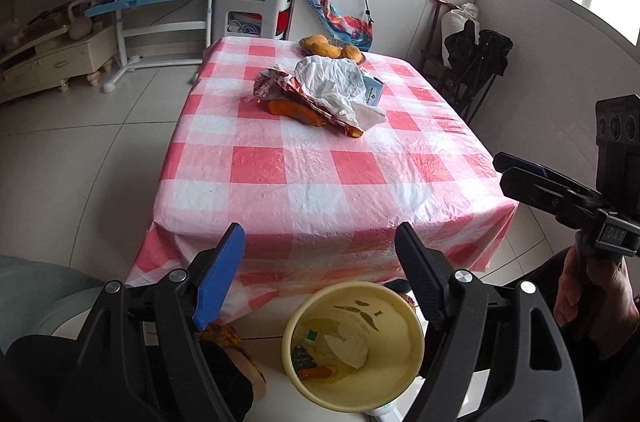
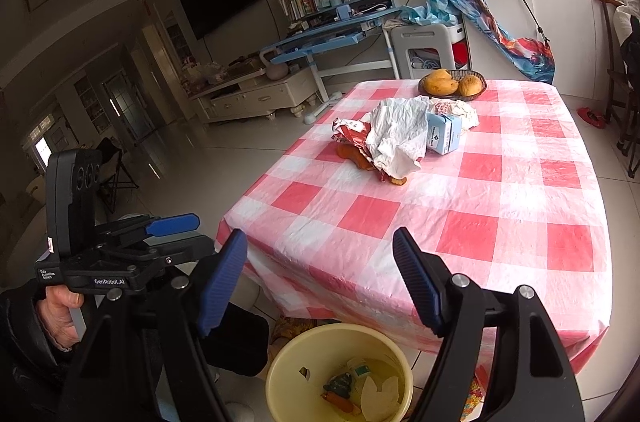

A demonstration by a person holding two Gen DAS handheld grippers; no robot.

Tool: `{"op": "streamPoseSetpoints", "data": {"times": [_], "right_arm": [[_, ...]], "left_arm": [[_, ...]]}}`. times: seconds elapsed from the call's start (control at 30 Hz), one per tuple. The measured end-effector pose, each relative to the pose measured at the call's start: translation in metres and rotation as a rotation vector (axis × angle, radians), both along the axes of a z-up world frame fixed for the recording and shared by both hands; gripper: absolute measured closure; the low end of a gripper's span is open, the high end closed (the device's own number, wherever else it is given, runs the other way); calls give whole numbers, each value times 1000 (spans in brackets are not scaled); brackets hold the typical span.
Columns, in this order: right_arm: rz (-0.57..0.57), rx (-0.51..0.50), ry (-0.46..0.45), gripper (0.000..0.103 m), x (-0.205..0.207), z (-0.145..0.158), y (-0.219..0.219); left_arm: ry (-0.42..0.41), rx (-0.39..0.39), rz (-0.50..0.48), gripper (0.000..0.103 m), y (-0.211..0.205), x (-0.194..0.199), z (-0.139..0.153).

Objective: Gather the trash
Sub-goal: 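Reach both tools toward the red snack bag and blue carton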

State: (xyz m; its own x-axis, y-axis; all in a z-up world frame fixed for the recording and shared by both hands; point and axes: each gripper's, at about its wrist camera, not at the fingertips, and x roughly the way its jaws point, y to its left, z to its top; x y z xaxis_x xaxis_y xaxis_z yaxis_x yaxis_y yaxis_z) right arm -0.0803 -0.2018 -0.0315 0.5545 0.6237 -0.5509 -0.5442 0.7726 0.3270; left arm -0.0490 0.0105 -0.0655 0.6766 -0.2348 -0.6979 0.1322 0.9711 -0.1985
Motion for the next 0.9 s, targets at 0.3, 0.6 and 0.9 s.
{"op": "streamPoseSetpoints", "data": {"times": [0.3,0.6,0.9], "right_arm": [[-29,-16,-2,31,18,6,2],[-60,-131,10,31,99,10,5],[-94,-91,134,31,178,-23,-1]], "left_arm": [[-23,-30,63,29,9,14,9],[-39,-10,79,29,14,77,28],[53,-31,100,29,13,160,5]]}}
